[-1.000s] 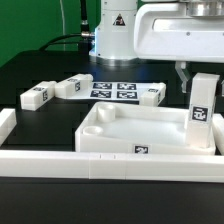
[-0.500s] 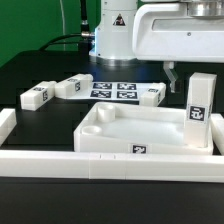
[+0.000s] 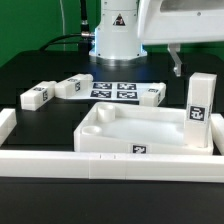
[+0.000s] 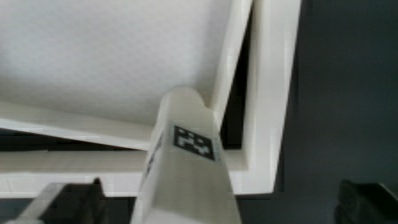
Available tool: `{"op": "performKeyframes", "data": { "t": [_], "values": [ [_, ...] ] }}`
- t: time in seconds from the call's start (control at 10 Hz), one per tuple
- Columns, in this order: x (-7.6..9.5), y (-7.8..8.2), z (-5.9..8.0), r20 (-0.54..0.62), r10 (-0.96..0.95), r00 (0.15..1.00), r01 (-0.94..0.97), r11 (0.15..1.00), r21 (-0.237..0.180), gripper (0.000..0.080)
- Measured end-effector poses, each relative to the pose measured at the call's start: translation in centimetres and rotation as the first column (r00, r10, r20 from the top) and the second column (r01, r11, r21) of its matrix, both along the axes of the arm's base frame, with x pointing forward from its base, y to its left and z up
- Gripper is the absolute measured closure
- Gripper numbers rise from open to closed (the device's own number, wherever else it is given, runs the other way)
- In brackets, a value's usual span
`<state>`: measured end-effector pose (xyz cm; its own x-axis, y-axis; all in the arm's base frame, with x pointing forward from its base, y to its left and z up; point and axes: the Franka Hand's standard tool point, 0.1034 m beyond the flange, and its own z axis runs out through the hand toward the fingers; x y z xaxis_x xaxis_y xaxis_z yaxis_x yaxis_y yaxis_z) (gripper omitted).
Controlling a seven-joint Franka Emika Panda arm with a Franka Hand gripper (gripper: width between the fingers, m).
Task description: Assemble desk
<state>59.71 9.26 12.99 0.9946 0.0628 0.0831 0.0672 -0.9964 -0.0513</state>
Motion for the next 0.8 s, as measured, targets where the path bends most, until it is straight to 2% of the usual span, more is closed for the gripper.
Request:
{"op": "performKeyframes", "data": {
  "t": [0.5, 0.8],
  "values": [
    [0.0, 0.0, -0.2, -0.002, 0.015, 1.0, -0.015, 1.0, -0.001, 0.0151],
    [-4.2, -1.7, -0.3, -0.023, 0.02, 1.0, -0.02, 1.0, -0.006, 0.0151]
  ]
}}
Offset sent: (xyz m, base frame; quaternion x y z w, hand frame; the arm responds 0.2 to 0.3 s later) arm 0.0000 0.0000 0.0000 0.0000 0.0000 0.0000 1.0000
